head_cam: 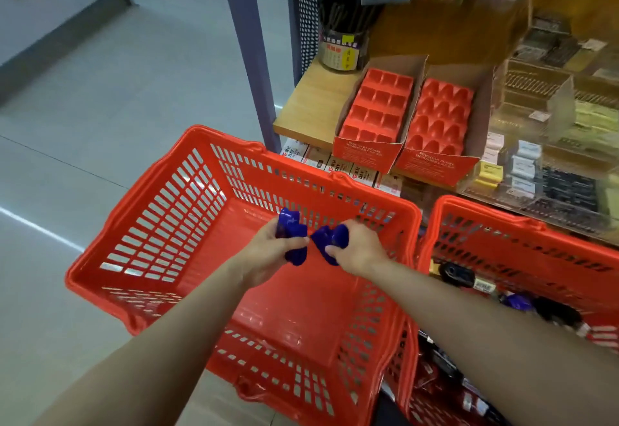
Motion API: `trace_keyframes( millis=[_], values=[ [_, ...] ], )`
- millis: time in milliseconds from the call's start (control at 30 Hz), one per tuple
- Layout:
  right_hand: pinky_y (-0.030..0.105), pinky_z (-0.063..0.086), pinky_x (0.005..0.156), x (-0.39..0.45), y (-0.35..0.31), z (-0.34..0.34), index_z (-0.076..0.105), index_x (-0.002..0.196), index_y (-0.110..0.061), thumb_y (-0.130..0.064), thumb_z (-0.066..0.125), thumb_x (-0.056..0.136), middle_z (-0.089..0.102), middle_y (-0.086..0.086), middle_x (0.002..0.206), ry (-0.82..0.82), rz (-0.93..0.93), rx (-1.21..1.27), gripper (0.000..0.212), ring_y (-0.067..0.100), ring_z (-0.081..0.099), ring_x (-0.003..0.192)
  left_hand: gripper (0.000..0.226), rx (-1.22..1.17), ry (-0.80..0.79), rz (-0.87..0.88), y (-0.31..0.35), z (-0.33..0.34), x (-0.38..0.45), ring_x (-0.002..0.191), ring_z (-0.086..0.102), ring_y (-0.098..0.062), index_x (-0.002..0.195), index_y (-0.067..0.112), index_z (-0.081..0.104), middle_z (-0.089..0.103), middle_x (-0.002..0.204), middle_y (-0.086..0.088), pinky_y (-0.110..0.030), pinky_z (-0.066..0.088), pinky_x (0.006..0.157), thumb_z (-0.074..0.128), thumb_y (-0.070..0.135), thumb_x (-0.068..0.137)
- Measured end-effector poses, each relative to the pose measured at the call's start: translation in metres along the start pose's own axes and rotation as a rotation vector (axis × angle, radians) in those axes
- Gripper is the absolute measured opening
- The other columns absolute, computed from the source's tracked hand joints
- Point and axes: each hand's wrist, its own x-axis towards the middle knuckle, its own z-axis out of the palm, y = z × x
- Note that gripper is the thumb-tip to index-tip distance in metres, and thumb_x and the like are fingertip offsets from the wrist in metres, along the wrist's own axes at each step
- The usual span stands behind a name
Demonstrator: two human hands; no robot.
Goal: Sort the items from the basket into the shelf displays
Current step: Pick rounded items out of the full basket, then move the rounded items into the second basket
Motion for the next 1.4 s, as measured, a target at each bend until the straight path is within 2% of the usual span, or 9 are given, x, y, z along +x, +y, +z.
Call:
trace_keyframes(
  millis=[133,267,433,600,767,967,1133,1300,1400],
  values=[
    [0.031,0.045,0.077,0.012,0.004,0.047,0.056,0.081,-0.017,-0.019,0.074,0.083,0.06,0.005,0.093,-0.1,0.217,0.088,0.019,0.021,0.057,0.088,0.045,0.18,0.188,-0.192,-0.031,-0.042,0.008,0.1,0.062,-0.024,0.12,0.006,0.055,0.062,0.11,-0.013,-0.04,0.055,0.085,0.077,-0.002,0.081],
    [0.03,0.047,0.085,0.032,0.015,0.08,0.064,0.113,-0.005,-0.016,0.071,0.085,0.067,0.012,0.115,-0.132,0.29,0.049,0.031,0.027,0.062,0.109,0.054,0.457,0.251,-0.249,-0.063,-0.062,0.027,0.083,0.06,-0.015,0.113,0.009,0.057,0.062,0.104,-0.009,-0.02,0.05,0.06,0.087,0.002,0.069],
    [0.028,0.046,0.079,0.048,0.024,0.102,0.062,0.114,-0.013,-0.021,0.075,0.081,0.066,0.008,0.116,-0.136,0.252,-0.024,0.037,0.024,0.063,0.104,0.074,0.79,0.202,-0.182,-0.073,-0.065,0.053,0.103,0.063,-0.022,0.12,0.011,0.059,0.067,0.111,-0.005,-0.03,0.05,0.087,0.096,0.014,0.056],
    [0.034,0.042,0.103,0.05,0.024,0.096,0.047,0.133,-0.015,-0.022,0.073,0.083,0.052,0.01,0.134,-0.074,0.157,-0.119,0.057,0.029,0.05,0.125,0.086,0.893,0.26,0.035,-0.075,-0.064,0.058,0.106,0.059,-0.021,0.128,0.008,0.055,0.062,0.112,-0.004,-0.008,0.037,0.077,0.096,0.005,0.052],
    [0.043,0.038,0.106,0.009,0.003,0.063,0.031,0.144,-0.022,-0.016,0.067,0.083,0.026,0.007,0.148,-0.101,0.009,-0.367,0.072,0.03,0.035,0.136,0.074,1.049,0.305,0.057,-0.047,-0.041,0.031,0.12,0.05,-0.034,0.135,0.007,0.052,0.049,0.129,-0.019,-0.031,0.038,0.101,0.083,0.007,0.069],
    [0.032,0.053,0.083,-0.084,0.0,-0.055,0.07,0.102,-0.03,-0.02,0.057,0.083,0.072,-0.006,0.101,-0.008,-0.379,-0.338,0.025,0.019,0.066,0.098,0.023,1.006,0.061,0.355,0.011,0.04,-0.033,0.063,0.058,0.004,0.097,0.013,0.069,0.07,0.086,-0.002,-0.007,0.042,0.061,0.063,-0.004,0.082],
    [0.006,0.043,0.063,-0.123,0.066,-0.167,0.075,0.079,-0.029,-0.009,0.068,0.079,0.067,-0.018,0.07,0.171,-0.24,-0.112,0.021,-0.01,0.06,0.065,0.012,0.813,-0.092,0.529,0.048,0.134,-0.077,0.067,0.059,-0.013,0.09,0.018,0.068,0.065,0.078,-0.001,-0.029,0.05,0.072,0.068,0.006,0.087],
    [0.006,0.04,0.058,-0.115,0.176,-0.198,0.07,0.084,-0.024,-0.009,0.065,0.088,0.073,-0.003,0.091,0.122,0.063,-0.068,0.017,0.004,0.061,0.076,0.014,0.86,-0.428,0.412,0.03,0.218,-0.077,0.071,0.06,-0.01,0.102,0.011,0.067,0.065,0.086,-0.002,-0.027,0.053,0.071,0.071,0.015,0.09],
    [0.0,0.037,0.051,-0.106,0.23,-0.171,0.067,0.093,-0.021,-0.01,0.063,0.09,0.072,0.001,0.095,0.055,0.135,-0.059,0.012,0.007,0.061,0.076,0.036,1.176,-0.527,0.271,-0.009,0.254,-0.046,0.104,0.062,-0.022,0.126,0.011,0.057,0.062,0.117,-0.009,-0.032,0.048,0.092,0.068,0.018,0.092]
  ],
)
